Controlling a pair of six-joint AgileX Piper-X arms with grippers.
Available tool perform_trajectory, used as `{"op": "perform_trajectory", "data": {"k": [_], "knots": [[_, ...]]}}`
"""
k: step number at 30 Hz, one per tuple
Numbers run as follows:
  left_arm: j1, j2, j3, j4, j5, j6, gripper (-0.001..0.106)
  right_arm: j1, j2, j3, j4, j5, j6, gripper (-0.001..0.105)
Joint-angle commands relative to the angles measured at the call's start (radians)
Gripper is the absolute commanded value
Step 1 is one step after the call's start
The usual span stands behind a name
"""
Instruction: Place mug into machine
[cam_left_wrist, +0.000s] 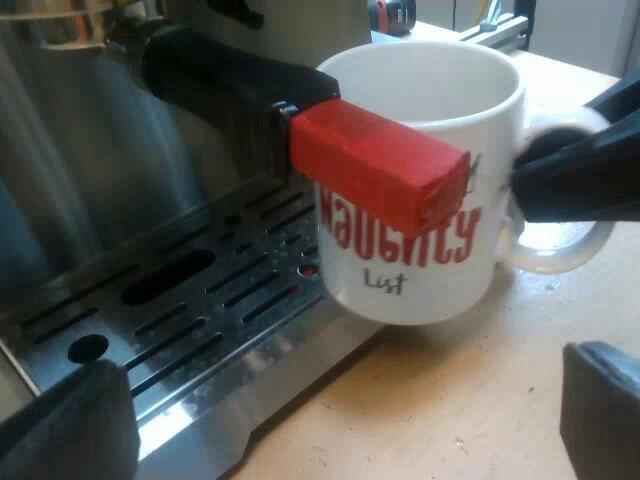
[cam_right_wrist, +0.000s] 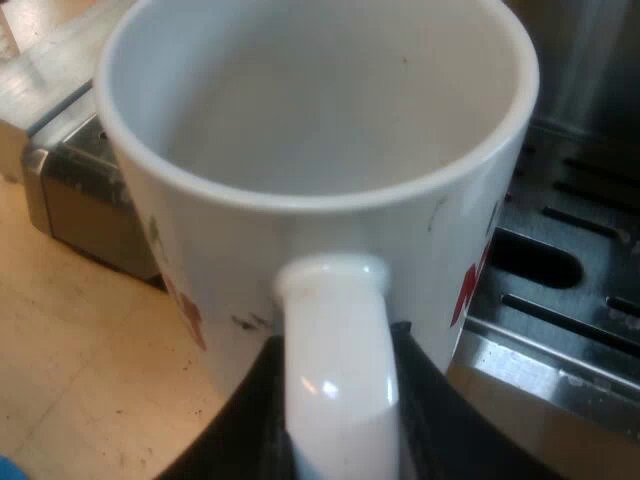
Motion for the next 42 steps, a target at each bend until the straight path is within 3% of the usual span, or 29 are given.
{"op": "perform_trajectory", "data": {"k": [1,20,30,33,35,38,42], "knots": [[-0.003,-0.003,0.0,-0.018,-0.009,-0.002,0.087,-0.005,0.004,-0.028,-0.059,0.01,0.004,0.0],[-0.003,-0.003,0.0,-0.018,-0.007,-0.002,0.087,-0.12,0.237,-0.217,-0.059,-0.034,-0.004,0.0],[-0.003,-0.003,0.0,-0.02,0.007,-0.002,0.087,-0.13,0.307,-0.23,-0.119,-0.03,-0.004,0.0],[-0.003,-0.003,0.0,-0.02,0.007,-0.002,0.087,-0.13,0.309,-0.23,-0.119,-0.029,0.0,0.01],[-0.003,-0.003,0.0,-0.02,0.007,-0.002,0.087,-0.13,0.309,-0.23,-0.119,-0.029,0.0,0.029],[-0.003,-0.003,0.0,-0.022,0.007,-0.002,0.087,-0.13,0.309,-0.23,-0.119,-0.029,0.0,0.047],[-0.003,-0.003,0.0,-0.024,0.007,-0.002,0.087,-0.128,0.289,-0.23,-0.112,-0.027,0.0,0.049]]}}
